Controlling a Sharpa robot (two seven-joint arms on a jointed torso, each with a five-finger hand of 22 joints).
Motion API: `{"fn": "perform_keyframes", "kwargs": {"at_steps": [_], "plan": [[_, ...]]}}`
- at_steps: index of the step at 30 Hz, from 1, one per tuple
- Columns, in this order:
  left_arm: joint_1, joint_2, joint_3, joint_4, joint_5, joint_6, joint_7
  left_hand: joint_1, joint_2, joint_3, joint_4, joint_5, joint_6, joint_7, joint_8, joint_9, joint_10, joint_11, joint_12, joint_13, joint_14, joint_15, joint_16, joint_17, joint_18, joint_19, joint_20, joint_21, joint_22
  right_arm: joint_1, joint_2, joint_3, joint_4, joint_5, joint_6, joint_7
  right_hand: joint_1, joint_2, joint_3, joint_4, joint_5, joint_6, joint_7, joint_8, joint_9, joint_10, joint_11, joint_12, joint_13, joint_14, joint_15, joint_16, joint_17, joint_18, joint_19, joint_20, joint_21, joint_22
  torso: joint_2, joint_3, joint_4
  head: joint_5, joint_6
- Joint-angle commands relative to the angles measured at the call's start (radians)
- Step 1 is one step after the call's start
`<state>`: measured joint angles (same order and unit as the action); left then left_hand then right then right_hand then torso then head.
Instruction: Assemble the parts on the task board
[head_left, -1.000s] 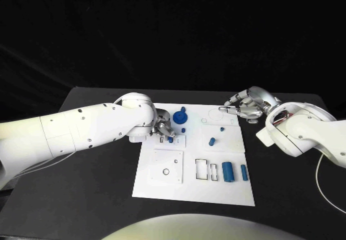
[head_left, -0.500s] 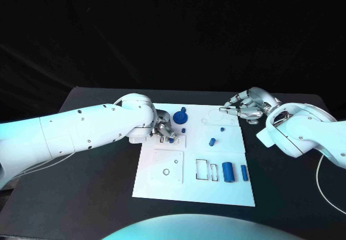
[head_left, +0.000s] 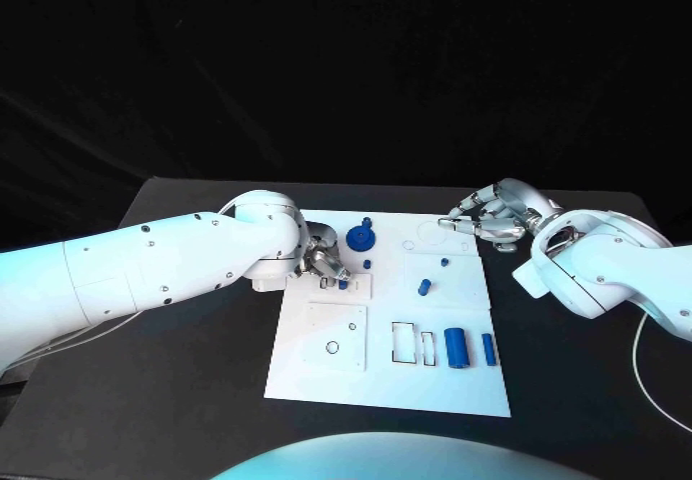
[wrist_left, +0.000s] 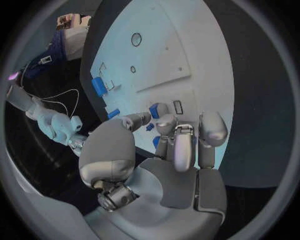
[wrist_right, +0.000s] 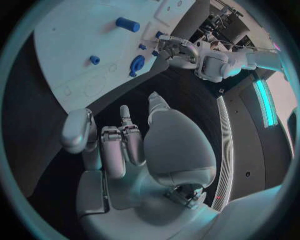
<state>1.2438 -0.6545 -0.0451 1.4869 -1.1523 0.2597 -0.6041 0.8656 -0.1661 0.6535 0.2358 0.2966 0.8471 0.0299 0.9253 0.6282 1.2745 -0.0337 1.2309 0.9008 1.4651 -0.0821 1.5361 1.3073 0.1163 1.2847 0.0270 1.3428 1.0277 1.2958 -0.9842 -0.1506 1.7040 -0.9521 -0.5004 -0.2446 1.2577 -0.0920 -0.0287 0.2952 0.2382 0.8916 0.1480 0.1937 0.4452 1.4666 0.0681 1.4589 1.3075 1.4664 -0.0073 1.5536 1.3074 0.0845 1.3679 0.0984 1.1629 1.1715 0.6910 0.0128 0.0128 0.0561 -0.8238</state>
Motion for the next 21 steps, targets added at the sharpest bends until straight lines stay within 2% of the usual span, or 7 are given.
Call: {"fn": "perform_keyframes", "kwargs": {"at_steps": [1, 7, 11, 12, 15, 18, 21], "plan": [[0.005, -0.008, 0.014, 0.015, -0.002, -0.009, -0.002, 0.001, -0.003, -0.010, 0.002, -0.003, 0.006, 0.003, -0.001, -0.001, -0.002, -0.001, 0.003, 0.000, 0.086, -0.006, 0.004, 0.191, -0.010, 0.006, -0.002, -0.005, -0.001, -0.001, 0.002, 0.000, -0.006, -0.012, 0.009, 0.010, -0.012, 0.004, -0.007, -0.001, -0.002, -0.008, 0.003, 0.005, 0.002, 0.021, 0.000, -0.003, 0.159, 0.089, 0.002, -0.004, 0.195, 0.018, -0.006, 0.000, -0.005, -0.001, -0.002, 0.0003, 0.0007, 0.001, 0.005], [0.013, -0.020, 0.048, 0.021, 0.019, -0.022, -0.001, 0.004, -0.005, -0.026, 0.011, -0.003, 0.006, 0.003, -0.002, -0.001, -0.003, -0.001, 0.002, -0.002, 0.086, -0.006, 0.004, 0.191, -0.010, 0.006, -0.002, -0.006, -0.002, -0.003, 0.005, 0.000, -0.019, -0.013, 0.008, 0.012, -0.014, 0.004, -0.009, -0.001, -0.002, -0.008, 0.003, 0.006, 0.002, 0.021, 0.000, -0.003, 0.159, 0.089, 0.002, -0.004, 0.195, 0.018, -0.006, 0.000, -0.004, 0.000, -0.002, -0.0010, -0.0002, 0.001, 0.009], [0.020, -0.026, 0.064, 0.006, 0.025, -0.021, -0.002, 0.015, -0.013, -0.066, 0.031, -0.002, 0.001, 0.005, -0.007, 0.000, -0.011, 0.001, -0.003, -0.013, 0.086, -0.005, 0.003, 0.190, -0.010, 0.004, -0.002, -0.009, -0.006, -0.003, 0.005, 0.000, -0.023, -0.013, 0.008, 0.012, -0.014, 0.004, -0.009, -0.001, -0.002, -0.008, 0.003, 0.006, 0.002, 0.021, 0.000, -0.003, 0.159, 0.089, 0.002, -0.004, 0.195, 0.018, -0.006, 0.000, -0.004, 0.000, -0.001, 0.0001, -0.0002, 0.002, 0.011], [0.023, -0.027, 0.066, 0.000, 0.025, -0.019, -0.002, 0.022, -0.020, -0.090, 0.043, -0.002, -0.007, 0.008, -0.013, -0.002, -0.022, 0.004, -0.011, -0.027, 0.085, -0.003, 0.003, 0.189, -0.008, -0.002, -0.001, -0.015, -0.017, -0.003, 0.005, 0.000, -0.024, -0.013, 0.008, 0.012, -0.014, 0.004, -0.009, -0.001, -0.002, -0.008, 0.003, 0.006, 0.002, 0.021, 0.000, -0.003, 0.159, 0.089, 0.002, -0.004, 0.195, 0.018, -0.006, 0.000, -0.004, 0.000, -0.001, 0.0005, -0.0002, 0.002, 0.011], [0.034, -0.026, 0.072, -0.034, 0.026, -0.006, -0.003, 0.037, -0.022, -0.116, 0.052, 0.000, -0.029, 0.016, -0.030, -0.008, -0.038, 0.010, -0.021, -0.044, 0.083, 0.001, -0.001, 0.181, -0.005, -0.012, 0.003, -0.024, -0.034, -0.003, 0.005, 0.000, -0.025, -0.013, 0.008, 0.012, -0.014, 0.004, -0.009, -0.001, -0.002, -0.008, 0.003, 0.006, 0.002, 0.021, 0.000, -0.003, 0.159, 0.089, 0.002, -0.004, 0.195, 0.018, -0.006, 0.000, -0.004, 0.000, -0.001, 0.0012, 0.0014, 0.001, 0.011], [0.041, -0.017, 0.074, -0.076, 0.027, 0.015, -0.004, 0.065, -0.017, -0.151, 0.054, 0.002, -0.063, 0.036, -0.072, -0.028, -0.070, 0.028, -0.038, -0.078, 0.075, 0.016, -0.010, 0.162, 0.000, -0.033, 0.015, -0.043, -0.066, -0.004, 0.005, 0.000, -0.025, -0.013, 0.008, 0.012, -0.014, 0.004, -0.009, -0.001, -0.002, -0.008, 0.003, 0.006, 0.002, 0.021, 0.000, -0.003, 0.159, 0.089, 0.002, -0.004, 0.195, 0.018, -0.006, 0.000, -0.004, 0.000, 0.001, 0.0005, 0.0025, 0.002, 0.013], [0.046, -0.004, 0.074, -0.119, 0.027, 0.034, -0.003, 0.075, -0.013, -0.160, 0.053, 0.003, -0.067, 0.041, -0.083, -0.035, -0.077, 0.032, -0.039, -0.083, 0.074, 0.020, -0.012, 0.158, 0.002, -0.038, 0.019, -0.047, -0.072, -0.004, 0.005, 0.000, -0.025, -0.013, 0.008, 0.011, -0.014, 0.004, -0.009, -0.001, -0.002, -0.008, 0.003, 0.006, 0.002, 0.021, 0.000, -0.003, 0.159, 0.089, 0.002, -0.004, 0.195, 0.018, -0.006, 0.000, -0.004, 0.000, 0.002, 0.0000, 0.0026, 0.003, 0.012]]}}
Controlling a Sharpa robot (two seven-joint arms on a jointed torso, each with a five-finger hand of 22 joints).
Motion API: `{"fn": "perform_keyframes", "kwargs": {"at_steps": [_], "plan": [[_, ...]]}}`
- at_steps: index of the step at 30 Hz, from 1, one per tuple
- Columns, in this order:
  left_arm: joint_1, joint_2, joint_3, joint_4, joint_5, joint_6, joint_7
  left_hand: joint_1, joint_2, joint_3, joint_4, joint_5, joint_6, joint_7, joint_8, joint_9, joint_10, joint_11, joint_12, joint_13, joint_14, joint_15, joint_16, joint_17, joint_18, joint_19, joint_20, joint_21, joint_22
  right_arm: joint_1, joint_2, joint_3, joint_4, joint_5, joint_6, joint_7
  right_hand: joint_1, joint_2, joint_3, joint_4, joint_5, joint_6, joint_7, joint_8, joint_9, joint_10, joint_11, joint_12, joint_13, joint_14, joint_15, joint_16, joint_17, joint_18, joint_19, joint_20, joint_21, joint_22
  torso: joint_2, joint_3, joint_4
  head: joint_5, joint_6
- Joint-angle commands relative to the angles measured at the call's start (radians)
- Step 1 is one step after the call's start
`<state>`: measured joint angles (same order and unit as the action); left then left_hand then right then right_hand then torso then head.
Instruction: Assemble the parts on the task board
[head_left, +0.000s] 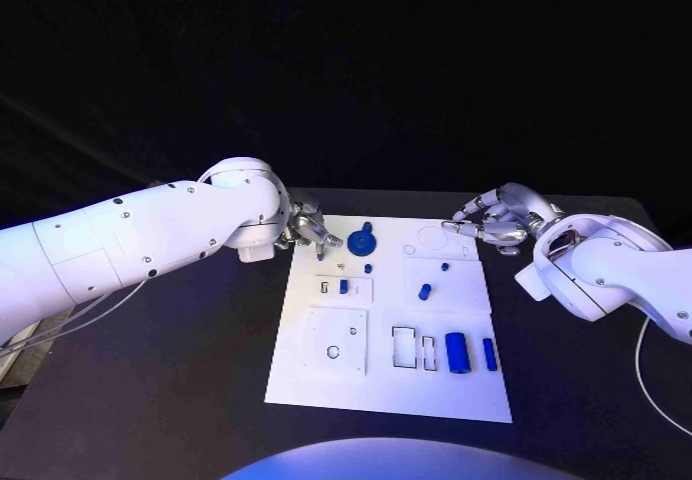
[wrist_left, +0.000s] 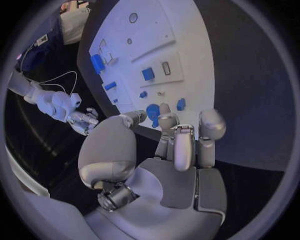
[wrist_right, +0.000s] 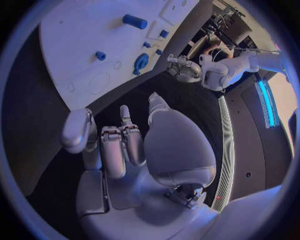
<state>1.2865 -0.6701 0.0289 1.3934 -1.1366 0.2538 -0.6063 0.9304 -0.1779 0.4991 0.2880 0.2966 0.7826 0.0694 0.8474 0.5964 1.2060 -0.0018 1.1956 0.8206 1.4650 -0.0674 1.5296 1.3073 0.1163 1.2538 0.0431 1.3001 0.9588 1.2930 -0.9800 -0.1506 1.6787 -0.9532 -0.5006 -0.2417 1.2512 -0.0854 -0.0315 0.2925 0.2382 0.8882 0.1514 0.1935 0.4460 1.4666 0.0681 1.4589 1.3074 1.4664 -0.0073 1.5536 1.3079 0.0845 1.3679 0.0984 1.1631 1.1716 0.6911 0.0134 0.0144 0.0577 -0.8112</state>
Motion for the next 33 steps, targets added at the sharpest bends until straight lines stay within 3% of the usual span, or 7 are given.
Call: {"fn": "perform_keyframes", "kwargs": {"at_steps": [1, 20, 27, 33], "plan": [[0.004, 0.016, 0.000, -0.039, 0.012, 0.045, -0.001, 0.010, -0.001, -0.006, 0.001, 0.003, -0.003, 0.001, -0.005, -0.003, -0.008, 0.000, -0.004, -0.003, 0.074, 0.006, -0.005, 0.158, 0.002, -0.007, 0.003, -0.005, -0.003, -0.001, 0.001, 0.000, 0.000, -0.012, 0.008, 0.009, -0.008, -0.002, -0.006, 0.002, -0.002, -0.005, -0.001, 0.006, 0.001, 0.021, 0.000, -0.003, 0.159, 0.089, 0.002, -0.004, 0.194, 0.018, -0.006, 0.000, -0.005, 0.000, 0.002, -0.0012, 0.0011, 0.002, 0.000], [0.007, 0.098, -0.031, -0.195, -0.016, 0.106, 0.001, 0.028, 0.003, -0.020, 0.000, 0.002, -0.005, 0.007, -0.017, -0.011, -0.016, 0.006, -0.003, -0.007, 0.071, 0.011, -0.008, 0.153, 0.002, -0.007, 0.009, -0.004, -0.001, -0.001, 0.003, 0.000, 0.004, -0.014, 0.009, 0.008, -0.008, -0.002, -0.006, 0.002, -0.002, -0.005, -0.001, 0.006, 0.001, 0.021, 0.000, -0.003, 0.159, 0.089, 0.002, -0.004, 0.194, 0.018, -0.006, 0.000, -0.005, 0.000, 0.003, -0.0018, -0.0015, 0.007, -0.005], [0.006, 0.113, -0.040, -0.213, -0.010, 0.113, 0.002, 0.032, 0.003, -0.023, 0.000, 0.002, -0.005, 0.007, -0.019, -0.013, -0.018, 0.006, -0.003, -0.008, 0.070, 0.012, -0.009, 0.151, 0.002, -0.008, 0.010, -0.005, -0.002, -0.001, 0.004, 0.000, 0.005, -0.015, 0.009, 0.008, -0.008, -0.002, -0.006, 0.002, -0.002, -0.005, -0.001, 0.006, 0.001, 0.021, 0.000, -0.003, 0.159, 0.089, 0.002, -0.004, 0.194, 0.018, -0.006, 0.000, -0.005, 0.000, 0.003, -0.0025, -0.0019, 0.006, -0.009], [0.006, 0.115, -0.042, -0.223, -0.007, 0.116, 0.003, 0.032, 0.004, -0.025, 0.001, 0.002, -0.005, 0.008, -0.019, -0.013, -0.020, 0.007, -0.004, -0.010, 0.070, 0.012, -0.009, 0.150, 0.002, -0.008, 0.010, -0.005, -0.002, -0.001, 0.004, 0.000, 0.004, -0.015, 0.010, 0.008, -0.008, -0.002, -0.006, 0.002, -0.002, -0.005, -0.001, 0.006, 0.001, 0.021, 0.000, -0.003, 0.159, 0.089, 0.002, -0.004, 0.194, 0.018, -0.006, 0.000, -0.005, 0.000, 0.001, -0.0009, -0.0008, 0.007, -0.012]]}}
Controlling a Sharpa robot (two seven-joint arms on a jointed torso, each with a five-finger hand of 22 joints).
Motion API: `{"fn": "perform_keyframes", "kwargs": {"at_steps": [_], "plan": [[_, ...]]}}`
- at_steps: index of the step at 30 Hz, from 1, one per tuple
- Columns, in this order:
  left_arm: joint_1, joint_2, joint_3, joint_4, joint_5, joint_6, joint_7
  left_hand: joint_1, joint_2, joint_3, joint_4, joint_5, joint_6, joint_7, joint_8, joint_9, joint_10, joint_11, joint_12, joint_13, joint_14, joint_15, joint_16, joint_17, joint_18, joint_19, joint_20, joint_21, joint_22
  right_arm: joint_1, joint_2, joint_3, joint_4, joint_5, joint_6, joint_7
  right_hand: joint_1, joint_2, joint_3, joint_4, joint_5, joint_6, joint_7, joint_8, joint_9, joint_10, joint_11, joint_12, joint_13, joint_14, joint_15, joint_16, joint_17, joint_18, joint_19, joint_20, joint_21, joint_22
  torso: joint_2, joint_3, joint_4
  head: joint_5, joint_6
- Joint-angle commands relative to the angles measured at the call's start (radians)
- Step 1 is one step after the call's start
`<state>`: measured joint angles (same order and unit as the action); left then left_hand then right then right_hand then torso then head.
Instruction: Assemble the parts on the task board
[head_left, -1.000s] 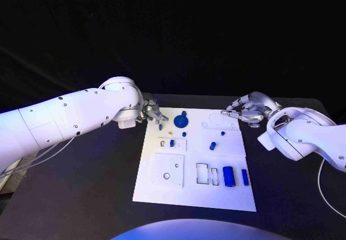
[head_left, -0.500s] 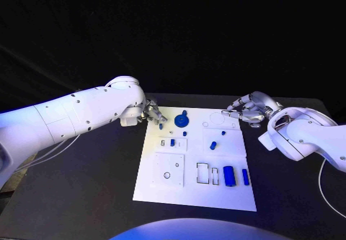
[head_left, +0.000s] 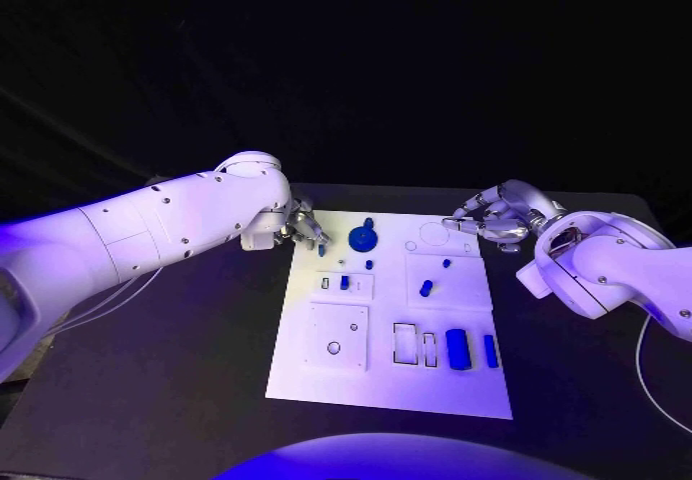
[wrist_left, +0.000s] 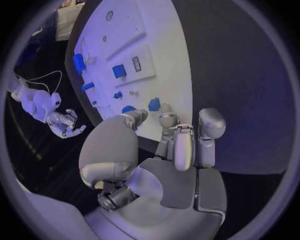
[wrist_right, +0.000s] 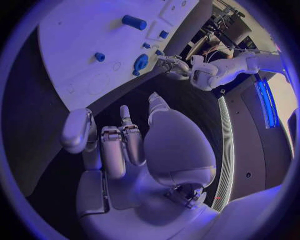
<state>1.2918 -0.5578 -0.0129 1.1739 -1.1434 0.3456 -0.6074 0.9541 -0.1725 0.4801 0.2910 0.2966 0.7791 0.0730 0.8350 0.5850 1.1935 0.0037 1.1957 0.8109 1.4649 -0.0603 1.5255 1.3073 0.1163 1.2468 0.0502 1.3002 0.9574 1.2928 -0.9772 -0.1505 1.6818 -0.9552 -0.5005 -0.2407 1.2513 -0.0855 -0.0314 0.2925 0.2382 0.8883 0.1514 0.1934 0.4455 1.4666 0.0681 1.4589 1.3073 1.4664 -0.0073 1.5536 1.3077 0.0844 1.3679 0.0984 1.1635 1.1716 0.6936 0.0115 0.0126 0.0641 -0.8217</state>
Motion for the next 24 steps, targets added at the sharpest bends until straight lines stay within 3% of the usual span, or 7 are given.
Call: {"fn": "perform_keyframes", "kwargs": {"at_steps": [1, 24], "plan": [[0.001, 0.003, 0.000, -0.006, 0.002, 0.024, 0.004, 0.010, 0.000, -0.006, -0.002, 0.002, -0.001, 0.004, -0.007, -0.002, -0.008, 0.001, -0.004, 0.000, 0.070, 0.005, -0.005, 0.150, 0.002, -0.001, 0.003, -0.006, -0.002, -0.001, 0.001, 0.000, 0.001, -0.013, 0.010, 0.007, -0.008, -0.002, -0.006, 0.002, -0.002, -0.005, -0.001, 0.006, 0.002, 0.021, 0.000, -0.003, 0.160, 0.089, 0.002, -0.004, 0.194, 0.018, -0.006, 0.000, -0.005, 0.000, -0.002, 0.0013, 0.0014, 0.000, -0.002], [0.001, 0.012, -0.003, -0.009, 0.024, 0.025, 0.008, 0.033, 0.008, -0.013, -0.004, 0.002, 0.001, 0.007, -0.012, -0.006, -0.011, 0.003, 0.000, 0.001, 0.069, 0.008, -0.006, 0.149, 0.002, -0.002, 0.006, -0.005, 0.000, -0.001, 0.007, 0.000, -0.002, -0.013, 0.013, 0.006, -0.011, 0.001, -0.013, 0.001, -0.002, -0.007, -0.001, 0.009, 0.002, 0.021, -0.001, -0.003, 0.159, 0.089, 0.002, -0.004, 0.195, 0.018, -0.005, 0.000, -0.005, 0.001, -0.003, 0.0021, 0.0010, 0.003, -0.003]]}}
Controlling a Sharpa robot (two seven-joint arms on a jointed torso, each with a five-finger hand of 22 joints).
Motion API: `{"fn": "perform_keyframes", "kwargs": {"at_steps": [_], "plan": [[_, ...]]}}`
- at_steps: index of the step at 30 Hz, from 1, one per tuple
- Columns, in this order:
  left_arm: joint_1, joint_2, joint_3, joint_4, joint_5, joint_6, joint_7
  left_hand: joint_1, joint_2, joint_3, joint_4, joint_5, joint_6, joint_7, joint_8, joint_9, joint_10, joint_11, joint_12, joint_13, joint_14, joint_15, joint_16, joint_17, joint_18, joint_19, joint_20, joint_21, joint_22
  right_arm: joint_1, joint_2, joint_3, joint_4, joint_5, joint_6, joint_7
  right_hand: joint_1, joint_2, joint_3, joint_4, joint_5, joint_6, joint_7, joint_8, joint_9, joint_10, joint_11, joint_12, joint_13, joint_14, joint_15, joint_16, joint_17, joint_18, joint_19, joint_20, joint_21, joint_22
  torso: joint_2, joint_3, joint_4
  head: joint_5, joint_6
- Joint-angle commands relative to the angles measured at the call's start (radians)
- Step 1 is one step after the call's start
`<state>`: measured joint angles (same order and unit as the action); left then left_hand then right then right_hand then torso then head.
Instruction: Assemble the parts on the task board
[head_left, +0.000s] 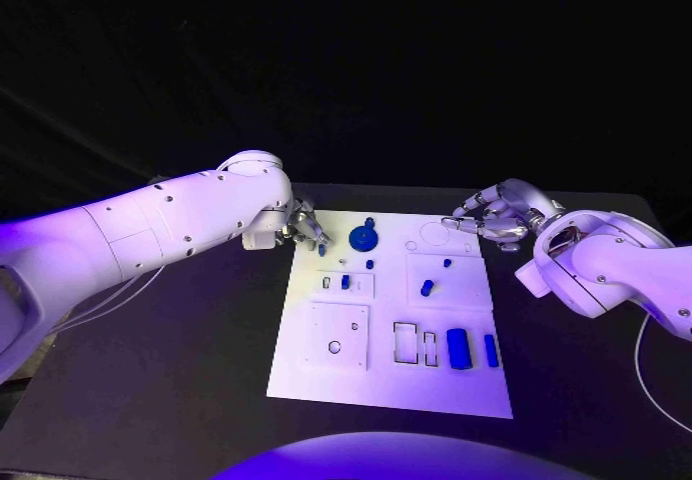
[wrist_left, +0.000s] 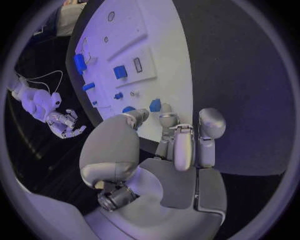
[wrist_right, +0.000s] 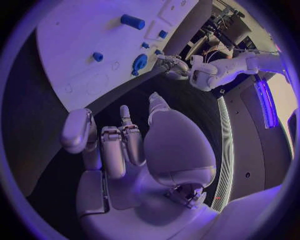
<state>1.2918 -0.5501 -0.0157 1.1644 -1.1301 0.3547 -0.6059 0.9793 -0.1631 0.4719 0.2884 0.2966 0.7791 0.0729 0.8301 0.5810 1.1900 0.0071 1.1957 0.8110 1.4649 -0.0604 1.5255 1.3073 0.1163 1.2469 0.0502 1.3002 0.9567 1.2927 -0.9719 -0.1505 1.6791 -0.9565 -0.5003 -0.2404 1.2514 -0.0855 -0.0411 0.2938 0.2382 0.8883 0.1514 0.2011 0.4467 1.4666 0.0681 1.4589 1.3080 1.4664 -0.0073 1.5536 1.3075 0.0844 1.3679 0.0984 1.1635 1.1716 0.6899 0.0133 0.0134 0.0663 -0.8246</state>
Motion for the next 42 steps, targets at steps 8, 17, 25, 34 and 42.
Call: {"fn": "perform_keyframes", "kwargs": {"at_steps": [8, 17, 25, 34, 42], "plan": [[0.001, 0.008, -0.003, -0.001, 0.014, 0.018, 0.007, 0.027, 0.005, -0.009, -0.003, 0.003, 0.004, 0.006, -0.008, -0.004, -0.007, 0.000, 0.004, 0.003, 0.069, 0.008, -0.005, 0.150, 0.003, -0.002, 0.008, -0.004, 0.002, -0.001, 0.002, 0.000, 0.000, -0.014, 0.014, 0.005, -0.011, 0.003, -0.005, 0.000, -0.002, -0.007, -0.001, 0.002, 0.001, 0.022, -0.001, -0.002, 0.159, 0.089, 0.002, -0.004, 0.195, 0.018, -0.004, 0.000, -0.005, 0.002, 0.002, -0.0003, -0.0007, -0.001, -0.001], [0.001, 0.009, -0.004, -0.003, 0.019, 0.013, 0.008, 0.093, 0.031, -0.009, -0.009, 0.006, 0.005, 0.006, -0.014, -0.008, -0.012, -0.001, 0.008, 0.001, 0.069, 0.008, -0.005, 0.150, 0.003, -0.003, 0.009, -0.004, 0.003, -0.001, 0.002, 0.000, 0.000, -0.015, 0.013, 0.004, -0.012, 0.005, -0.005, 0.000, -0.001, -0.007, -0.001, 0.003, 0.001, 0.022, -0.001, -0.002, 0.159, 0.089, 0.002, -0.004, 0.195, 0.018, -0.005, 0.000, -0.006, 0.001, 0.001, -0.0003, 0.0008, 0.000, -0.003], [0.001, 0.008, -0.006, -0.005, 0.048, -0.008, 0.023, 0.184, 0.054, 0.018, -0.035, 0.006, -0.001, 0.003, -0.016, -0.010, -0.016, -0.003, 0.010, -0.003, 0.068, 0.006, -0.006, 0.149, 0.004, -0.006, 0.007, -0.004, 0.002, -0.001, 0.003, 0.000, -0.002, -0.016, 0.012, 0.005, -0.012, 0.007, -0.006, 0.000, -0.001, -0.007, -0.001, 0.004, 0.002, 0.022, -0.001, -0.002, 0.159, 0.089, 0.002, -0.004, 0.196, 0.018, -0.004, 0.000, -0.005, 0.002, 0.000, 0.0001, -0.0005, 0.001, -0.004], [0.000, -0.012, -0.006, 0.009, 0.120, -0.062, 0.043, 0.287, 0.082, 0.189, -0.117, -0.104, -0.015, 0.001, 0.021, 0.017, -0.004, -0.006, 0.017, 0.000, 0.071, 0.004, -0.003, 0.154, 0.001, -0.002, 0.005, 0.004, 0.016, -0.001, 0.005, 0.000, -0.005, -0.016, 0.010, 0.006, -0.012, 0.008, -0.007, 0.000, -0.001, -0.008, -0.001, 0.004, 0.002, 0.021, -0.001, -0.003, 0.159, 0.089, 0.002, -0.004, 0.194, 0.018, -0.005, 0.000, -0.008, -0.001, 0.000, -0.0003, 0.0004, 0.002, -0.002], [0.000, -0.065, -0.005, 0.078, 0.166, -0.091, 0.034, 0.275, 0.071, 0.233, -0.128, -0.106, -0.017, 0.001, 0.037, 0.029, 0.000, -0.006, 0.020, -0.001, 0.073, 0.004, -0.001, 0.158, 0.001, 0.000, 0.005, 0.007, 0.020, -0.001, 0.004, 0.000, -0.006, -0.016, 0.010, 0.006, -0.012, 0.008, -0.007, 0.000, -0.001, -0.008, -0.001, 0.004, 0.002, 0.021, -0.001, -0.003, 0.159, 0.089, 0.002, -0.004, 0.194, 0.018, -0.005, 0.000, -0.008, -0.001, -0.001, 0.0012, 0.0012, 0.003, -0.003]]}}
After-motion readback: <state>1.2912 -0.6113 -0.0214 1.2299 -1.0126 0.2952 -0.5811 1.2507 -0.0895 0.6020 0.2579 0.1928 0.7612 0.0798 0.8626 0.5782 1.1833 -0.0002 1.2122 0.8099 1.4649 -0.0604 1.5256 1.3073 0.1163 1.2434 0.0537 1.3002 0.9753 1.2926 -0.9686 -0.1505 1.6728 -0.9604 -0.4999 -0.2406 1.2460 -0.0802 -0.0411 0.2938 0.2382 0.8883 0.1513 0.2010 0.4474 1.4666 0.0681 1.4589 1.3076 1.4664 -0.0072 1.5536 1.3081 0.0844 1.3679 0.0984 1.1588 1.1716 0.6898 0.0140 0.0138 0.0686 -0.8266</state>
